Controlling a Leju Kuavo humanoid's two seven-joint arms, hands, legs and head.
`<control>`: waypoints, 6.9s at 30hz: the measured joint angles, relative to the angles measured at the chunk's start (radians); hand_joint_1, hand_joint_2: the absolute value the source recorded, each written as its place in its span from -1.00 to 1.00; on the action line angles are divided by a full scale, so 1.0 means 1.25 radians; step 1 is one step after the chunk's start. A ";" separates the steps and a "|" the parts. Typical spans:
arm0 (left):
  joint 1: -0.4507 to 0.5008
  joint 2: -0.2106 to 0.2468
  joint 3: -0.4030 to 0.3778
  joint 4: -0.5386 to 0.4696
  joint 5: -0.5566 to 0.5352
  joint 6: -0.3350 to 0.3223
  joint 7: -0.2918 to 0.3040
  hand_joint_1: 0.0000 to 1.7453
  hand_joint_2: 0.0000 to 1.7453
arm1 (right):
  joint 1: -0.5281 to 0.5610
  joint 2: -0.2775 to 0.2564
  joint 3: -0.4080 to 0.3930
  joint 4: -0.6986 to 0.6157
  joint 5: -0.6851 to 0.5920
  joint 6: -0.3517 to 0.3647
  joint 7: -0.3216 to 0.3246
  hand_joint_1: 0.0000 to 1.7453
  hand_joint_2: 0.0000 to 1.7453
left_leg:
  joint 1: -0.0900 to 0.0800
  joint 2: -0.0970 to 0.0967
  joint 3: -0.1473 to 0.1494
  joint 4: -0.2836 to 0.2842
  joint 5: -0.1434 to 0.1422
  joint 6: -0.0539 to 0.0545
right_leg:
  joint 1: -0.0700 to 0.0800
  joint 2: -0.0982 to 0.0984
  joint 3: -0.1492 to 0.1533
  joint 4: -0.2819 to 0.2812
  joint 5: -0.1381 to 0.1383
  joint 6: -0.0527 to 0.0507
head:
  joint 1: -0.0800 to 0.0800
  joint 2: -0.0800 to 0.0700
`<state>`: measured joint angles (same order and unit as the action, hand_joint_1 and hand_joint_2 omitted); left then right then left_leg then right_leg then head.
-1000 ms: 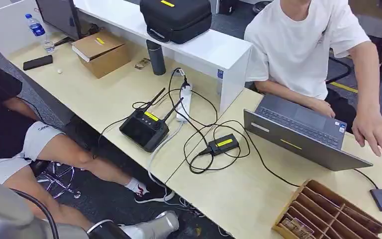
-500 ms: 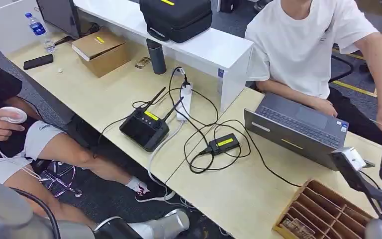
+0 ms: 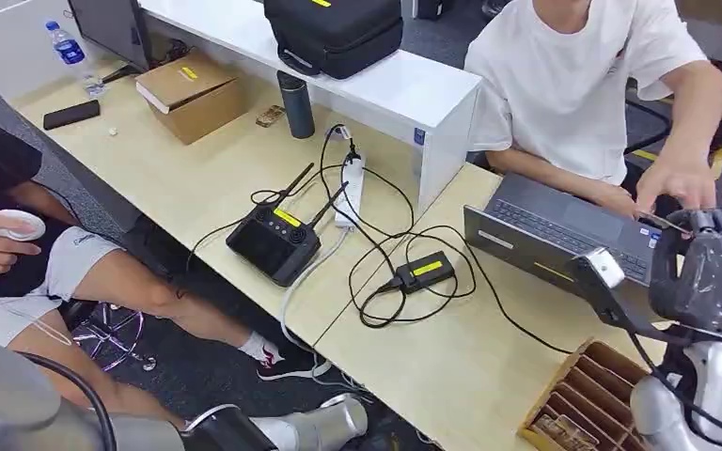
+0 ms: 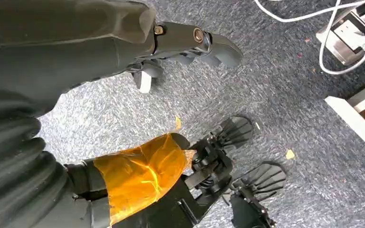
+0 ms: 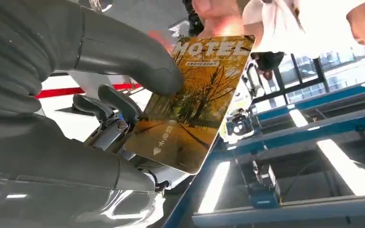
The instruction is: Pass the card to the sensor for recognition and then transmit it.
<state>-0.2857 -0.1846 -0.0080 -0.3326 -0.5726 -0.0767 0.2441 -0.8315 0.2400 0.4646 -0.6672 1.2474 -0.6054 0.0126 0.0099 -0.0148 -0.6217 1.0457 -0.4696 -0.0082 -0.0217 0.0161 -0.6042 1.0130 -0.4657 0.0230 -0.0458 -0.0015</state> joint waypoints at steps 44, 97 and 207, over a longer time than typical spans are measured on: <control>-0.058 -0.011 0.019 0.070 0.081 0.047 0.056 -1.00 1.00 | 0.100 -0.032 0.026 -0.083 -0.177 -0.043 -0.138 -1.00 1.00 | 0.000 0.003 -0.003 0.001 0.000 0.000 | 0.000 0.003 -0.004 0.000 0.001 0.000 | 0.000 0.000; -0.040 0.043 0.126 0.071 0.125 0.064 -0.046 -1.00 1.00 | 0.530 -0.245 -0.067 -0.507 -0.220 -0.035 -0.280 -1.00 1.00 | 0.001 0.003 -0.001 0.000 0.000 -0.001 | 0.002 0.003 -0.002 0.000 0.001 0.000 | 0.000 0.000; -0.008 0.074 0.201 0.071 0.089 0.052 -0.072 -1.00 1.00 | 0.731 -0.335 -0.065 -0.699 -0.254 0.048 -0.294 -1.00 1.00 | 0.000 0.002 0.002 0.000 -0.001 -0.001 | 0.002 0.002 0.001 0.000 0.000 0.000 | 0.000 0.000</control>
<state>-0.2951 -0.0923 0.2434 -0.2438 -0.4620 -0.0114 0.1537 0.0827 -0.1785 0.3834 -1.5408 0.9304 -0.5455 -0.3548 0.0105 -0.0120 -0.6195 1.0454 -0.4709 -0.0089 -0.0188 0.0186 -0.6034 1.0130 -0.4661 0.0223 -0.0458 -0.0015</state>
